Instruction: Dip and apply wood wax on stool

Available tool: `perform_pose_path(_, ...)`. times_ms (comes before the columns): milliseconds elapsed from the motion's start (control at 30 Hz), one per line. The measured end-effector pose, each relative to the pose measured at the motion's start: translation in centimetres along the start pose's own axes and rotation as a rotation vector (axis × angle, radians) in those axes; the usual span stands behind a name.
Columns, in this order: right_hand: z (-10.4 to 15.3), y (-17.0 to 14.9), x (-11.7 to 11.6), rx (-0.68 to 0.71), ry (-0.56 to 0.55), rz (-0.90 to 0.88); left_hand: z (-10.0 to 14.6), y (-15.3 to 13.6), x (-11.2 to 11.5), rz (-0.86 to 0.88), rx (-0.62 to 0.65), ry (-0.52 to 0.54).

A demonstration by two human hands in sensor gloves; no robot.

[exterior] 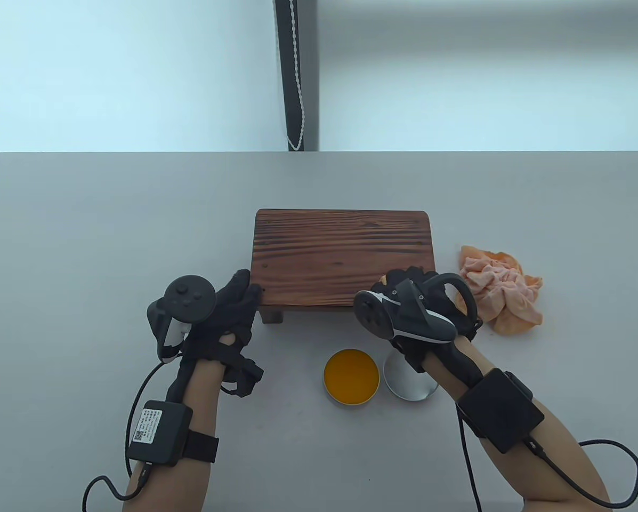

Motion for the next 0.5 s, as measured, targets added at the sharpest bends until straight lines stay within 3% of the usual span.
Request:
perform_pose_path(200, -1.5, -2.5, -1.0, -0.124, -0.014, -0.013, 0.0, 0.0, 0.1, 0.001, 0.002, -0.002)
perform_pose_path(367, 0.7, -1.4, 0.0, -0.029, 0.029, 0.029, 0.0, 0.0, 0.1, -0.007, 0.002, -0.001)
perform_pose_path(500, 0.1, -1.1, -0.2, -0.038, -0.013, 0.001, 0.0, 0.1, 0.1, -0.019, 0.002, 0.002)
Point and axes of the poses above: the tracker on the back of each hand, its own y axis roughly to the thumb side, its own z axis roughly from the fingertips to the wrist, x = y × z, the point moved 2 cm from there along -z, roughly from the wrist to the fingertips, and after that the axes turned 12 degrees about -y, right-handed, at the moved point
